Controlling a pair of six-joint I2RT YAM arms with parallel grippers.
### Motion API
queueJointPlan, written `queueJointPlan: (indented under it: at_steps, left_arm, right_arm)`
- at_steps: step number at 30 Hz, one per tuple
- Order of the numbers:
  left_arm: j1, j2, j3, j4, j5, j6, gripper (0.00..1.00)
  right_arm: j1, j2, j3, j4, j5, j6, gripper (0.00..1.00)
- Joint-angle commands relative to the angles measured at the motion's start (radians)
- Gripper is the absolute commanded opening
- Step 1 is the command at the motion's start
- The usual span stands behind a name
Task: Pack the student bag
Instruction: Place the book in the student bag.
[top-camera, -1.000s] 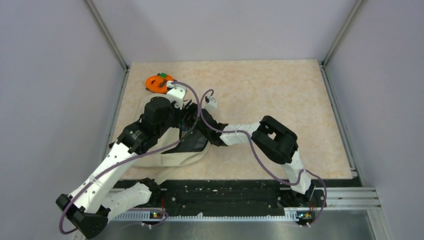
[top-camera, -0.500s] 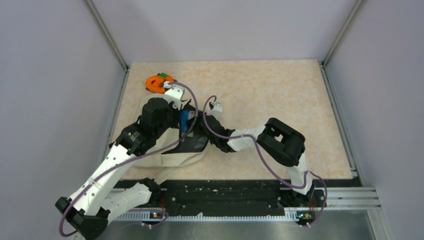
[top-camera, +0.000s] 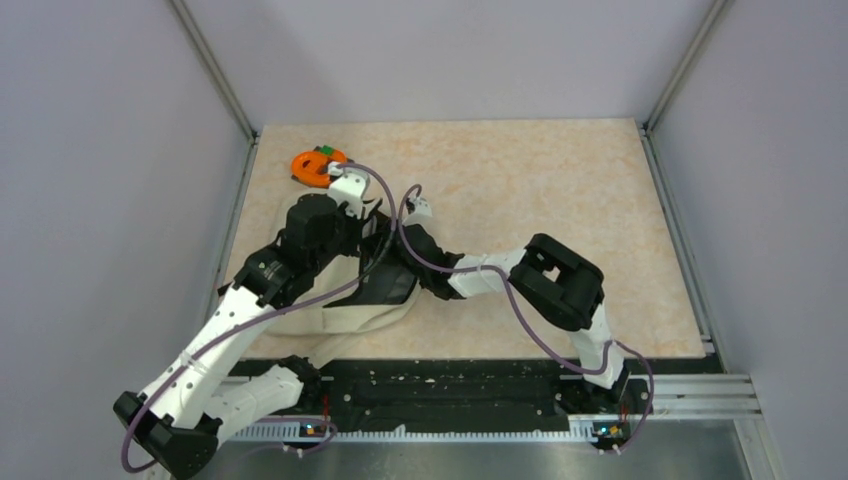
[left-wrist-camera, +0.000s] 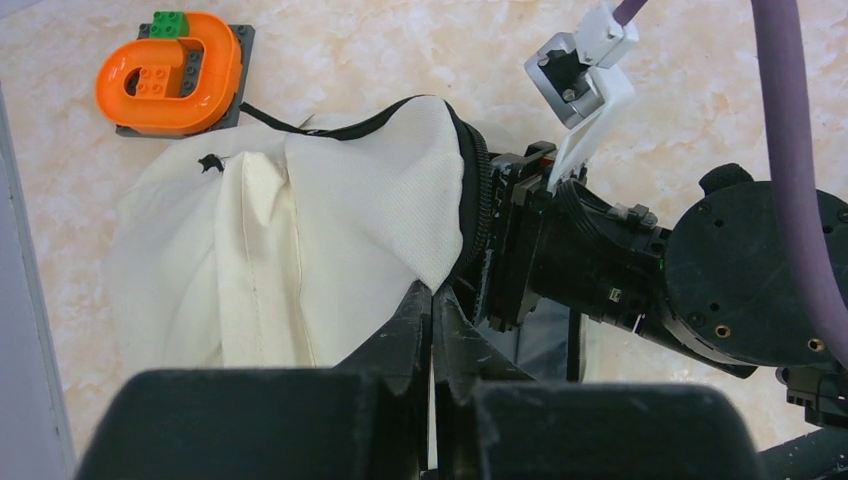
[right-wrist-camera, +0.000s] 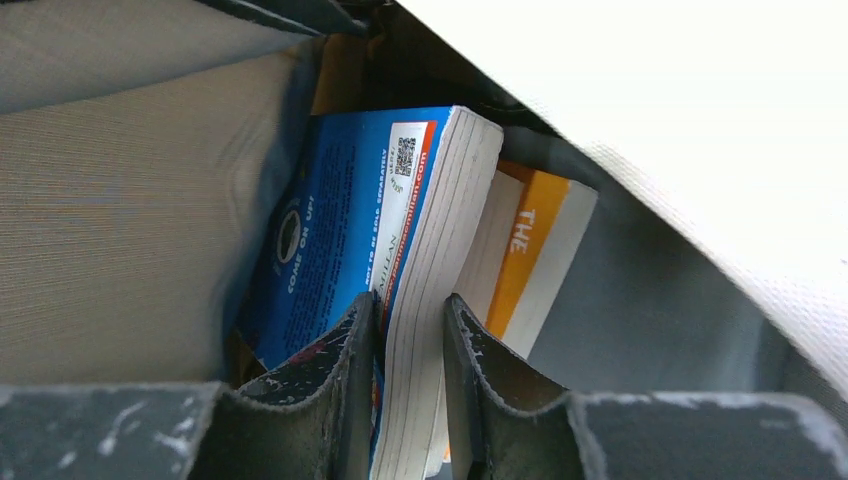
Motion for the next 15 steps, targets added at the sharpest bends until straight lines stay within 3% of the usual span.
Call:
queueJointPlan:
  at_steps: [1, 4, 11, 15]
  left_arm:
    - [0.007, 0.008, 0.004, 0.111, 0.033, -0.014, 0.00]
    - [0.010, 0.011, 0.002, 0.111, 0.034, -0.014, 0.00]
    - [0.011, -0.015, -0.018, 0.094, 0.032, -0.033, 0.00]
    - [0.008, 0.001, -0.043, 0.070, 0.123, -0.052, 0.00]
  right_arm:
    - [0.040, 0.019, 0.062, 0.046, -0.103, -0.033, 0.19]
    - [0.040, 0.003, 0.046, 0.044, -0.101, -0.043, 0.21]
    - [0.023, -0.245, -0.186, 0.042, -0.022, -0.175, 0.57]
    - [0.020, -0.429, -0.355, -0.035, 0.021, -0.229, 0.64]
